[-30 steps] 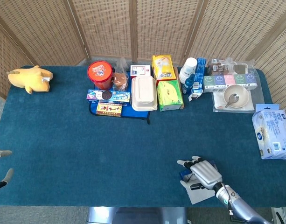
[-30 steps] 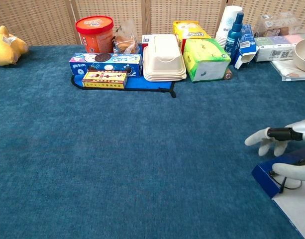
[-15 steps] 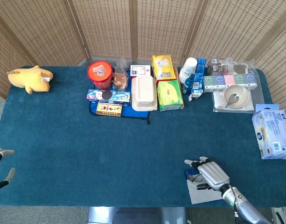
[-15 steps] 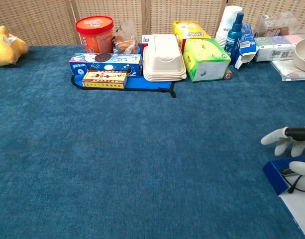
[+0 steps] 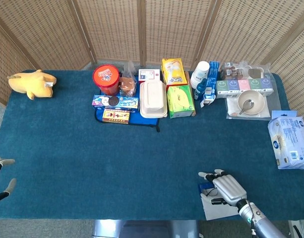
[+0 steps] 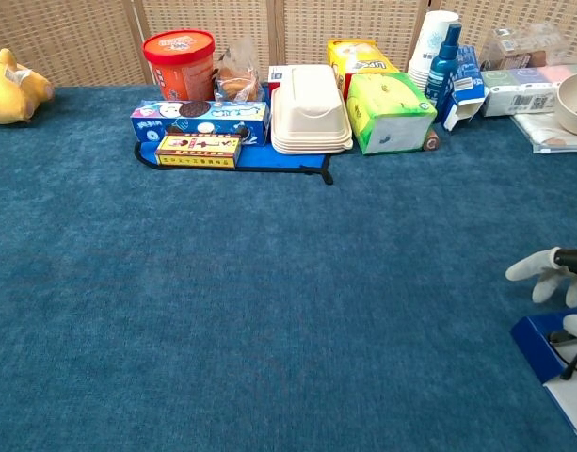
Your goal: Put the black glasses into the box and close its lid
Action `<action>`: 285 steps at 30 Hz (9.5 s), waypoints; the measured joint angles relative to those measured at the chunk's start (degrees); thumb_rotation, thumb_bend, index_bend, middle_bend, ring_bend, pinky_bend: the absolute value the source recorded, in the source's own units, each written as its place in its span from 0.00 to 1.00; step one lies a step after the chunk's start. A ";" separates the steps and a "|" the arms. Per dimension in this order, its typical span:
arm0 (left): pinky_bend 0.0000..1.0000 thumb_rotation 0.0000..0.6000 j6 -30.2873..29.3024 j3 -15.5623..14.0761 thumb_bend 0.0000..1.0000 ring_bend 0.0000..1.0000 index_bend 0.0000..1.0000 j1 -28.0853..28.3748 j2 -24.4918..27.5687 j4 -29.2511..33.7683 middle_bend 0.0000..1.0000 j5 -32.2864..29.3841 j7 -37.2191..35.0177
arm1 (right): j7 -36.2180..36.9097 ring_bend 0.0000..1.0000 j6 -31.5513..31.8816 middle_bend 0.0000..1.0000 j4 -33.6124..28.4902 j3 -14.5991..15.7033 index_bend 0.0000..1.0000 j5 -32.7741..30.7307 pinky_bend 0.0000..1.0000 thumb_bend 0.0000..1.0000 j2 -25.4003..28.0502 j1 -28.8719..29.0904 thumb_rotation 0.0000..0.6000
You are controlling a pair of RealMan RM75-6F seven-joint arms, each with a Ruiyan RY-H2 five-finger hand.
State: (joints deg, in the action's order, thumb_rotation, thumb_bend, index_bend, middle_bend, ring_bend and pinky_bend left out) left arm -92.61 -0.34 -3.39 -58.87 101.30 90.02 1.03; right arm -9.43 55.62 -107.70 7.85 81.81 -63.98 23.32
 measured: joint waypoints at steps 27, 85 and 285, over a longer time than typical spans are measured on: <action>0.27 1.00 -0.02 -0.25 0.30 0.22 0.30 0.05 -0.31 -0.20 0.34 0.54 -0.16 | -0.01 0.32 2.40 0.27 -0.81 1.45 0.13 1.80 0.17 0.39 0.72 -3.65 0.26; 0.27 1.00 0.29 -0.38 0.30 0.22 0.29 0.61 -0.62 0.06 0.34 1.10 0.43 | 2.02 0.16 5.39 0.22 1.26 -0.07 0.13 2.41 0.18 0.39 2.81 -7.26 0.26; 0.27 1.00 -10.32 0.66 0.30 0.22 0.26 -3.94 4.53 5.78 0.34 6.84 -6.94 | 47.32 0.00 45.67 0.00 101.66 0.99 0.00 15.95 0.11 0.35 -45.11 -40.07 0.93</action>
State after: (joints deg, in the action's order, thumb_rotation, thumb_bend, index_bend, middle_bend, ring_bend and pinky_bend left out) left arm -102.93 0.32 -7.33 -54.33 107.09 96.87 -5.92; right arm 37.89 101.29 -6.03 8.84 97.76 -109.09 -16.76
